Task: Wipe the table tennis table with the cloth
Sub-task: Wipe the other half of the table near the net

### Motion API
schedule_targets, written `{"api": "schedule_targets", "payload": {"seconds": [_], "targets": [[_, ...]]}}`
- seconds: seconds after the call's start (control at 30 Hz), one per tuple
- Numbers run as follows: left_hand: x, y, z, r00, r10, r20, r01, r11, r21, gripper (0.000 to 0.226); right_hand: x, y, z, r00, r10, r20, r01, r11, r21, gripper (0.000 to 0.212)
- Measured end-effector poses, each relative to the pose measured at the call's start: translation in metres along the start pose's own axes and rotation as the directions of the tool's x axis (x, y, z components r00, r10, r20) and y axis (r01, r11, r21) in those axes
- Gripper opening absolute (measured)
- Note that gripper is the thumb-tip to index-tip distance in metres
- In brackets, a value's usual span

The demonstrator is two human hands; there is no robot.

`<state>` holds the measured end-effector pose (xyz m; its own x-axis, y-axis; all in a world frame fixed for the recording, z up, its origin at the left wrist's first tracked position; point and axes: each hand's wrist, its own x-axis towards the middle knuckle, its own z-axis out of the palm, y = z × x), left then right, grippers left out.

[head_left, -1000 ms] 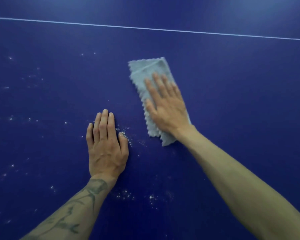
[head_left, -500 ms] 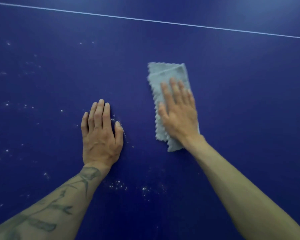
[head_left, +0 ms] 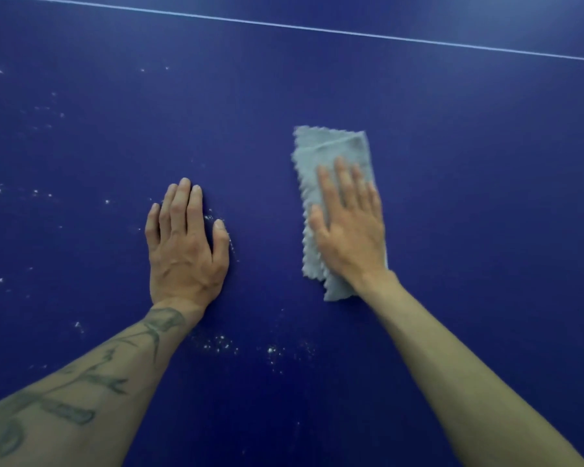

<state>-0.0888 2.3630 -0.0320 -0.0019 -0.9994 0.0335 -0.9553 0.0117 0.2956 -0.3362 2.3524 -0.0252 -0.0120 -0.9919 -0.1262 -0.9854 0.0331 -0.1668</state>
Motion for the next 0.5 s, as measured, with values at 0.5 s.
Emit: {"api": "schedule_targets", "payload": {"seconds": [0.5], "targets": [[0.000, -0.004, 0.004, 0.999, 0.022, -0.024, -0.022, 1.000, 0.009, 0.060, -0.042, -0.010, 0.008, 0.997, 0.076, -0.003, -0.076, 0.997, 0.001, 0.067]]}}
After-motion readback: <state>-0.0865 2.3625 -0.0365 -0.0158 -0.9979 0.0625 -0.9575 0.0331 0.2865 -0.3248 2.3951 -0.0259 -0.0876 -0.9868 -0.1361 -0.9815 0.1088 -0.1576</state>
